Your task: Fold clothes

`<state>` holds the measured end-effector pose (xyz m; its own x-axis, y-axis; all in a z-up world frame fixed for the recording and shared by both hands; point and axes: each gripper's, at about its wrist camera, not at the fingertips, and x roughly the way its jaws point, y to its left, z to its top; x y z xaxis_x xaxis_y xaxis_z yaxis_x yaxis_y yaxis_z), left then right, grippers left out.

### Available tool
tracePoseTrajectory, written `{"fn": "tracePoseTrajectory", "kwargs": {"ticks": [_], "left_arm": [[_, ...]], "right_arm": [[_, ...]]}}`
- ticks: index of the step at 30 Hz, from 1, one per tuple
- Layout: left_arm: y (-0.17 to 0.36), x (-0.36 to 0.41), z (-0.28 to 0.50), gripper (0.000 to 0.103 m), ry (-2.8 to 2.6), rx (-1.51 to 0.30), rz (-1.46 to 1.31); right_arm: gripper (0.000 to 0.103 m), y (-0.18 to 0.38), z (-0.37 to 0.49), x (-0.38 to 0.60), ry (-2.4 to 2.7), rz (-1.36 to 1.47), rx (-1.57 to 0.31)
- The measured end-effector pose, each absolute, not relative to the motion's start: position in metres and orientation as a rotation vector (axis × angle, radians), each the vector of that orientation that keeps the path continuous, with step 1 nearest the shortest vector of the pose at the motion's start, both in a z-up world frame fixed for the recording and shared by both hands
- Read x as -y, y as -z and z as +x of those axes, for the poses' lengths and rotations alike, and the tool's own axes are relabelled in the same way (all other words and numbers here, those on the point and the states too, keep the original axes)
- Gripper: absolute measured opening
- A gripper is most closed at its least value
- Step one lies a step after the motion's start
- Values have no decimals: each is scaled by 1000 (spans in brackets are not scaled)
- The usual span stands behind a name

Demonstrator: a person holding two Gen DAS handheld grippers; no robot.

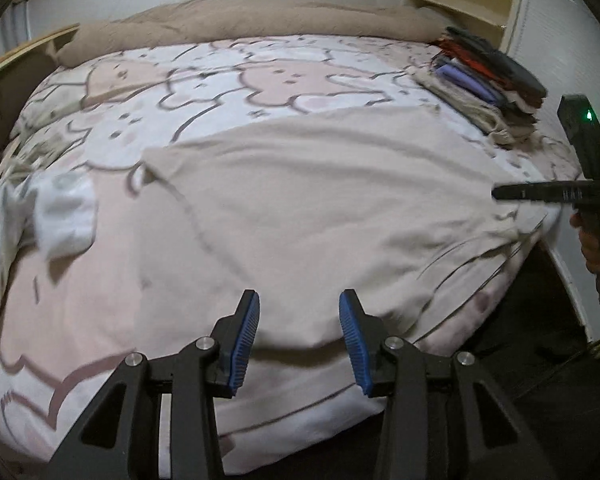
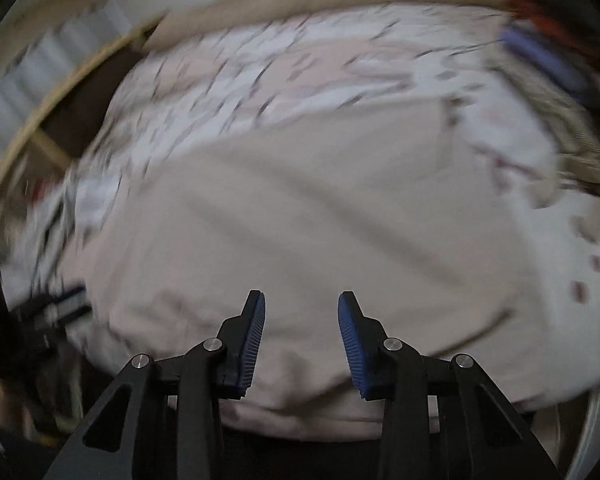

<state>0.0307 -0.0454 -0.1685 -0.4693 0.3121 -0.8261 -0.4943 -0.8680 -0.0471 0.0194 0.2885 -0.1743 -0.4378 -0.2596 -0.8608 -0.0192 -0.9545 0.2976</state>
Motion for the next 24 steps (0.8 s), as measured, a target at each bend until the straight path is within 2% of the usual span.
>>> {"fn": "tracePoseTrajectory", "kwargs": {"ticks": [3, 9, 11, 15, 19, 24], "left_arm": [[182, 50, 34, 41, -2328, -288, -1308], [196, 66, 42, 41, -2298, -272, -1374], [197, 69, 41, 41, -2302, -257, -1377], [198, 70, 32, 41, -2325, -217, -1362], [196, 72, 21, 41, -2355, -157, -1346], [192, 78, 16, 41, -2374, -96, -1335]], "right_arm": [[39, 200, 17, -258, 2397, 1673, 245], [39, 188, 48, -246, 2401, 1719, 19], [39, 173, 50, -231, 2400, 1633, -27], [39, 157, 42, -174, 2314, 1440, -238], [39, 165, 36, -101, 2144, 1306, -449], [39, 187, 37, -48, 2031, 1253, -625]]}}
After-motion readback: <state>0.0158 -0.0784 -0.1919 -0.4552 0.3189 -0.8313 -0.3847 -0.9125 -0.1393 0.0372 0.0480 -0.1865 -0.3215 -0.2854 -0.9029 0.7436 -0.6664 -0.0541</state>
